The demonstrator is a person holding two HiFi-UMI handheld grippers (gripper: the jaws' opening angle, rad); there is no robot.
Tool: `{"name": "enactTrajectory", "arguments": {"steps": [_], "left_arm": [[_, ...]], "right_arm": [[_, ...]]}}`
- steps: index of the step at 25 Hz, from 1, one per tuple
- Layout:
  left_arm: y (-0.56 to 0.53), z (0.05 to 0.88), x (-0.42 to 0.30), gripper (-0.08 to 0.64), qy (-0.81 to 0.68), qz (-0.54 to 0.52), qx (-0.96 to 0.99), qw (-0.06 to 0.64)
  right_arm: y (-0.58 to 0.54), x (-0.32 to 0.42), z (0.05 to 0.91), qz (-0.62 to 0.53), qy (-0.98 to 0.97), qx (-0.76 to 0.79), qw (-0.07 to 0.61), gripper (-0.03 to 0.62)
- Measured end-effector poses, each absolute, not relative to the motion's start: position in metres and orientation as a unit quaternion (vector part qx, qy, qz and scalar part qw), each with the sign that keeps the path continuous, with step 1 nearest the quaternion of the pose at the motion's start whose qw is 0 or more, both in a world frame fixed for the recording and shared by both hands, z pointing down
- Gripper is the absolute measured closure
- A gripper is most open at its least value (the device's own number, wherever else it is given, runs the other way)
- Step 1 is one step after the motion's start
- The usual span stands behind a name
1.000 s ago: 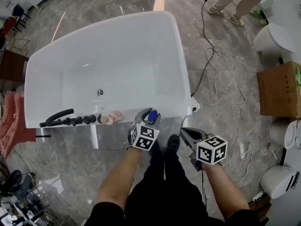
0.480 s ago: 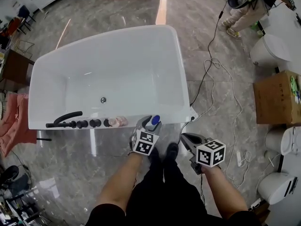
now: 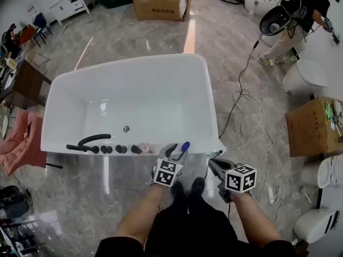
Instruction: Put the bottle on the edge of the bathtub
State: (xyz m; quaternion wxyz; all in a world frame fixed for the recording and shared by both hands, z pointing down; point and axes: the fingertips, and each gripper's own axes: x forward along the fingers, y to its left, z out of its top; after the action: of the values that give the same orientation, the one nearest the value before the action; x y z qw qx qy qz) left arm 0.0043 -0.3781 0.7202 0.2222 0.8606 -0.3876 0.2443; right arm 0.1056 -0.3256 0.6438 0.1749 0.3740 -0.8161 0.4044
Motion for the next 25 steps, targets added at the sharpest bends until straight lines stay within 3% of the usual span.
{"name": "enactTrajectory", "arguments": {"steps": [25], "left_arm": [[-0.342, 0.610, -0.059, 0.416, -0.429, 0.155, 0.863, 0.216]], "right_arm": [[-0.289, 0.119, 0.566, 0.354, -0.825, 0.414, 0.152, 0.580]]}}
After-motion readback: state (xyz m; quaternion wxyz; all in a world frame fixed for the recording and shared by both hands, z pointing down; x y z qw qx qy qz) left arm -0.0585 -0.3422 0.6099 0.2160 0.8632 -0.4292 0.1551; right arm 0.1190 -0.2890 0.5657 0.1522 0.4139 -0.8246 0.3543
